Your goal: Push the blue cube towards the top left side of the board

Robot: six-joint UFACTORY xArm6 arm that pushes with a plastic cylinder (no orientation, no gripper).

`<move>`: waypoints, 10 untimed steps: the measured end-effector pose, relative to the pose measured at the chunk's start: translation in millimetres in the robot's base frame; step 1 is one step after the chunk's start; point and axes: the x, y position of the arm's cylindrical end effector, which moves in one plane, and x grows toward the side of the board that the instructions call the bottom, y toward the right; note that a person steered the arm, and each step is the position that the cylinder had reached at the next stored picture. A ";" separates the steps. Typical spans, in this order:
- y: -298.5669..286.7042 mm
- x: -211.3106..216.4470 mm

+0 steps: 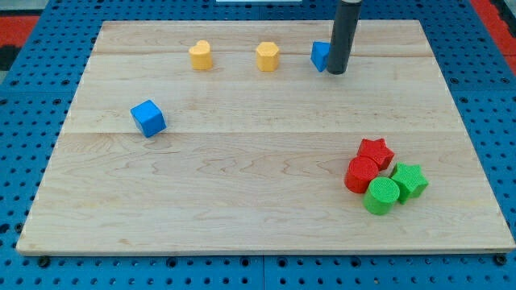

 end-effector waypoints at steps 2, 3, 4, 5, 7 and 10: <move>-57.9 61.7; -176.5 26.6; -270.2 8.8; -188.5 52.3; -210.1 168.3; -332.1 22.1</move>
